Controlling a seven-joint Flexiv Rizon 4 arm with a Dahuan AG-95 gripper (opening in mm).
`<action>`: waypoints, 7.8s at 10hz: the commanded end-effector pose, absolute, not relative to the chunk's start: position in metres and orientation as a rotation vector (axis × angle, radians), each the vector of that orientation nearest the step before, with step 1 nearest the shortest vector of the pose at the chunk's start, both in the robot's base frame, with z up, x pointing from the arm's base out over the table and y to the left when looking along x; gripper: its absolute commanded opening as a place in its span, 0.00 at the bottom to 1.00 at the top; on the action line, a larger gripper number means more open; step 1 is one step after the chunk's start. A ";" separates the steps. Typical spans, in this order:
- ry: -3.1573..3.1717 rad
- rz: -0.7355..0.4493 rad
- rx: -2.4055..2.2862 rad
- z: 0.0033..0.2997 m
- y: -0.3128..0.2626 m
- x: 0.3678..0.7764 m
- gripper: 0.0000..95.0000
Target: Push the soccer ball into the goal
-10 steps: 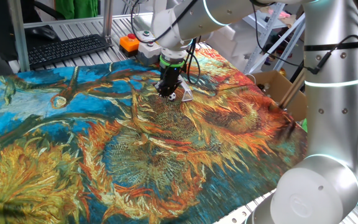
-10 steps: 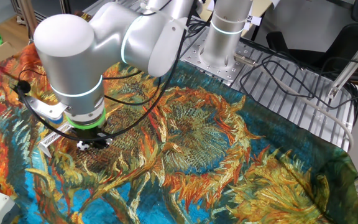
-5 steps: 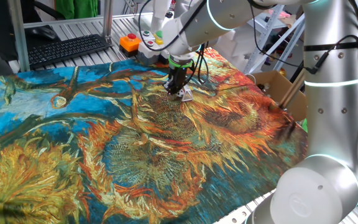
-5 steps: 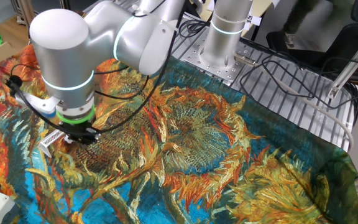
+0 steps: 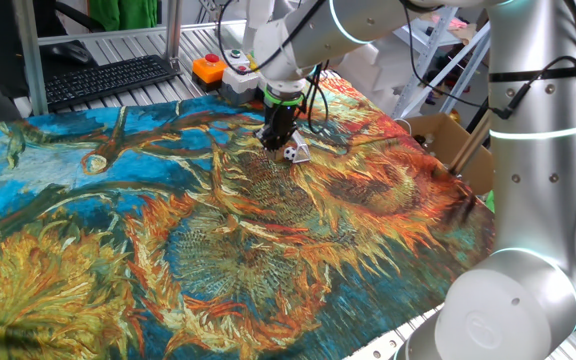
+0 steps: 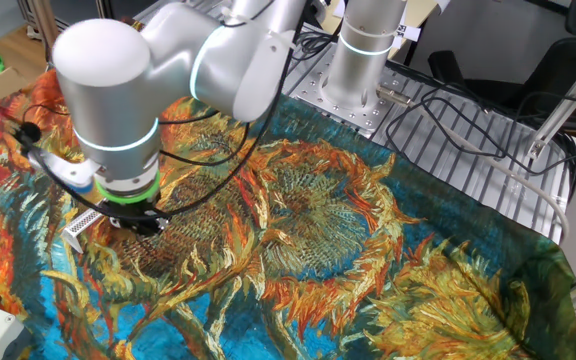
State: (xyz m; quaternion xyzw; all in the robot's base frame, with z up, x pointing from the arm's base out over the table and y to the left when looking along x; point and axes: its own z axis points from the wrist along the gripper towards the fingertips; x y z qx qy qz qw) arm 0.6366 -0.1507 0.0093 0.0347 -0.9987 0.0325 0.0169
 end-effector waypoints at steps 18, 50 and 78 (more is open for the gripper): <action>-3.086 0.328 0.046 0.014 -0.166 0.626 0.00; -3.094 0.600 -0.015 0.010 -0.221 0.629 0.00; -2.962 0.001 -0.188 0.063 -0.125 0.598 0.00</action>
